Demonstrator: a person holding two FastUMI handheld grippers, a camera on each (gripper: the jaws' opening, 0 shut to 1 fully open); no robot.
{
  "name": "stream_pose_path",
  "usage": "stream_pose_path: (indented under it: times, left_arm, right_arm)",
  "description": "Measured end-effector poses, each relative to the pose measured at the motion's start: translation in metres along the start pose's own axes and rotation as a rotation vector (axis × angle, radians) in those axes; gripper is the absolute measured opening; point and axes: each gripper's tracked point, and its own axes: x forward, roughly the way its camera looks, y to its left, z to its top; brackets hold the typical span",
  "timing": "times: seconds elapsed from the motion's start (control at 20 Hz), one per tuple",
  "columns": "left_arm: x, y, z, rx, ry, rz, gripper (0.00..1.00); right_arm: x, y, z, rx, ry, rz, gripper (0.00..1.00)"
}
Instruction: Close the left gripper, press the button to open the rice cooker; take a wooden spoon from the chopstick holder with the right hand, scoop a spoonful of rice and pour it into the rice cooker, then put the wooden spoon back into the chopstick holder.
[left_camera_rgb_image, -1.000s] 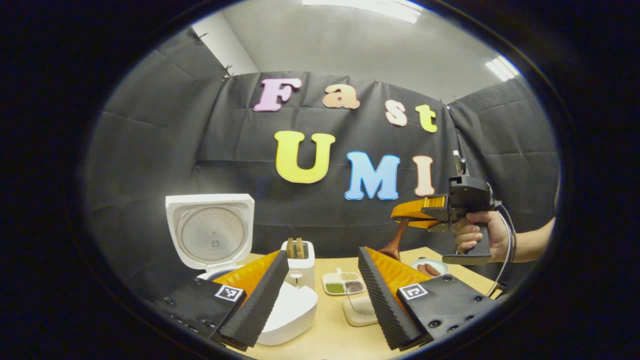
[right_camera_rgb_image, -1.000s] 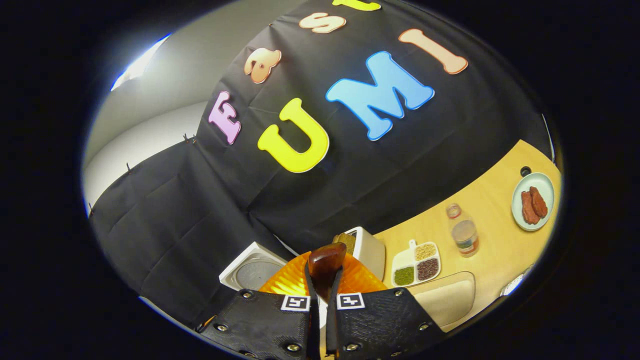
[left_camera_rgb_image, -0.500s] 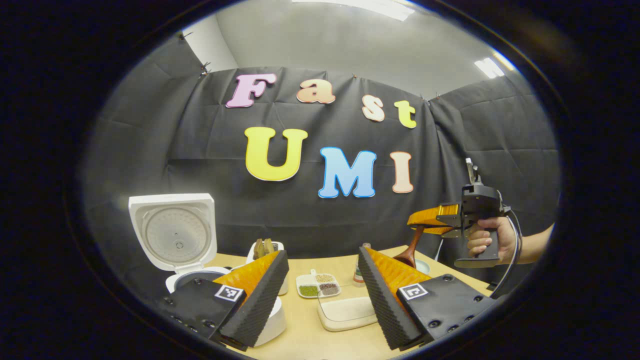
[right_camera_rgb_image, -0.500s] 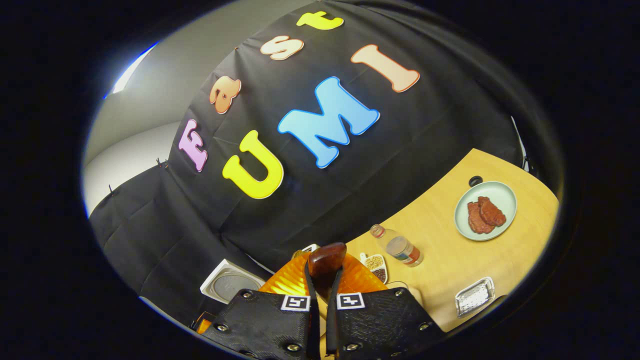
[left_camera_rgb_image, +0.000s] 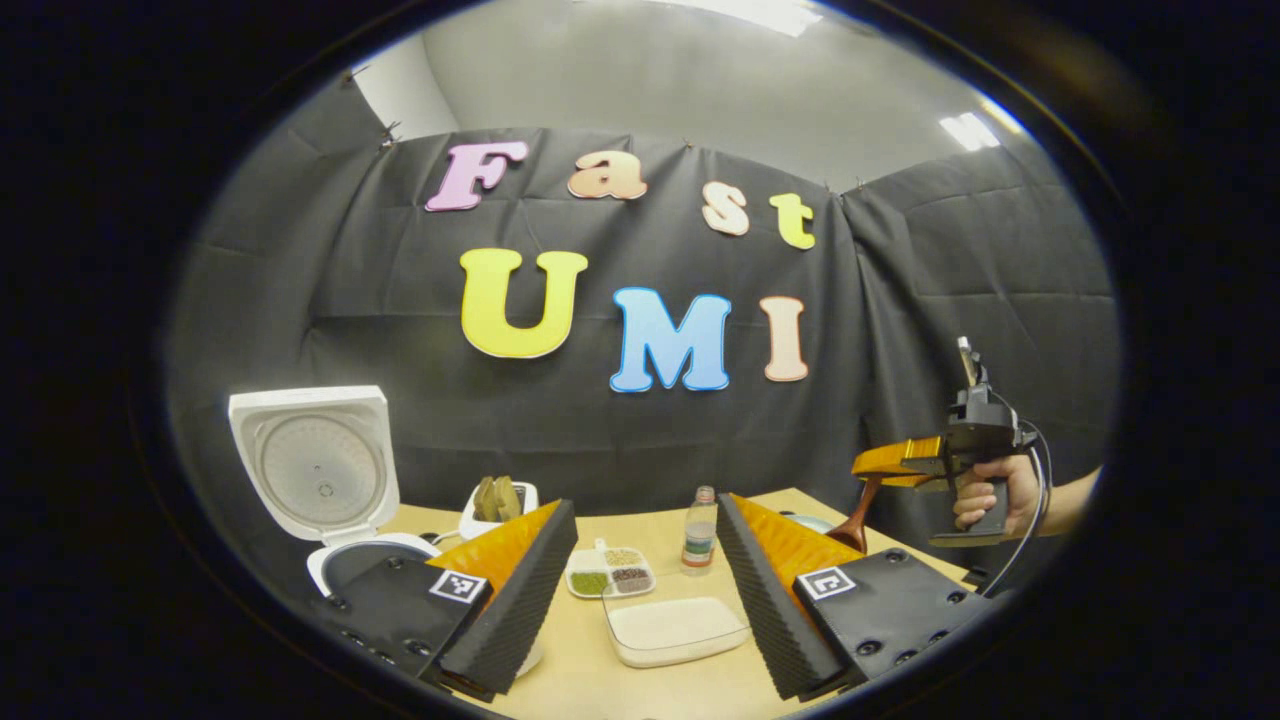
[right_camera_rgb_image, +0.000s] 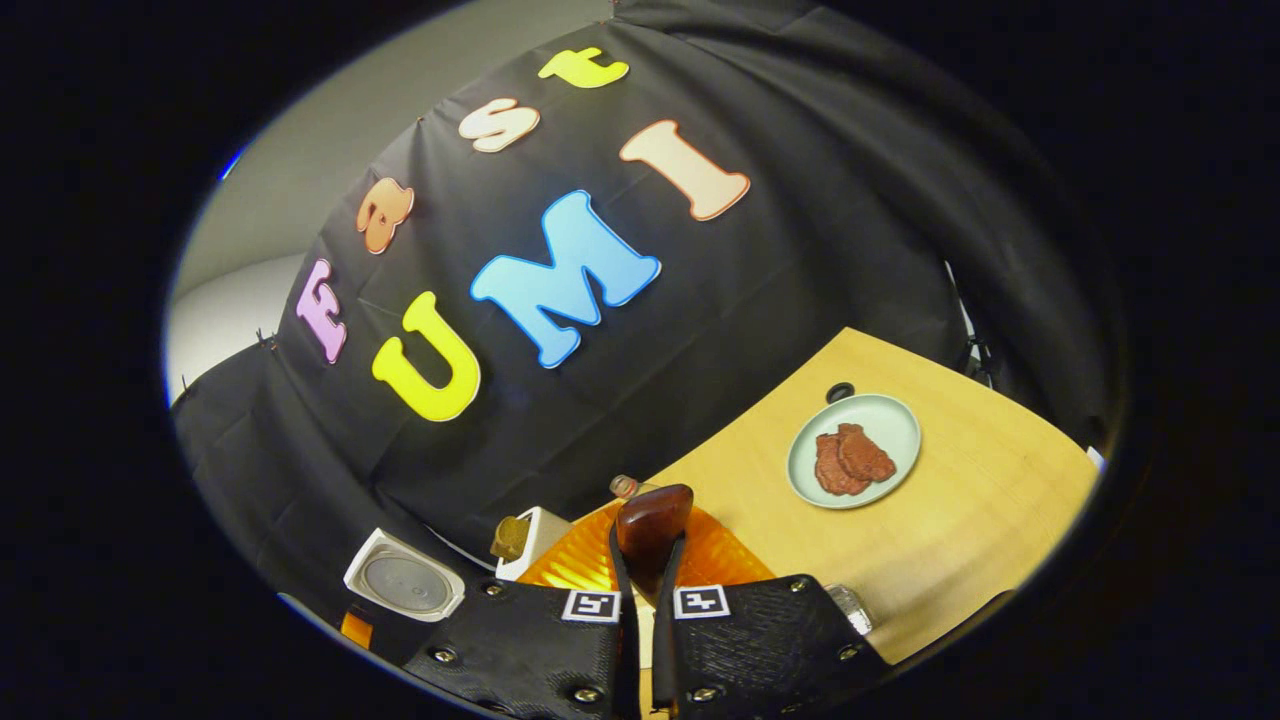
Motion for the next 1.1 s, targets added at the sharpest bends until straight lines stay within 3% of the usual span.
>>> stream_pose_path:
  times: [0.4, 0.8, 1.1]
  left_arm:
    - [0.007, -0.013, -0.001, 0.024, 0.025, -0.002, 0.97]
    - [-0.003, -0.007, -0.006, 0.026, 0.054, 0.046, 0.97]
    - [-0.004, -0.006, -0.007, 0.028, 0.067, 0.060, 0.97]
  right_arm:
    - [0.002, -0.062, -0.016, -0.085, -0.014, -0.138, 0.05]
    - [0.042, -0.099, -0.069, -0.151, 0.036, -0.204, 0.05]
    - [0.052, -0.112, -0.086, -0.226, 0.031, -0.232, 0.05]
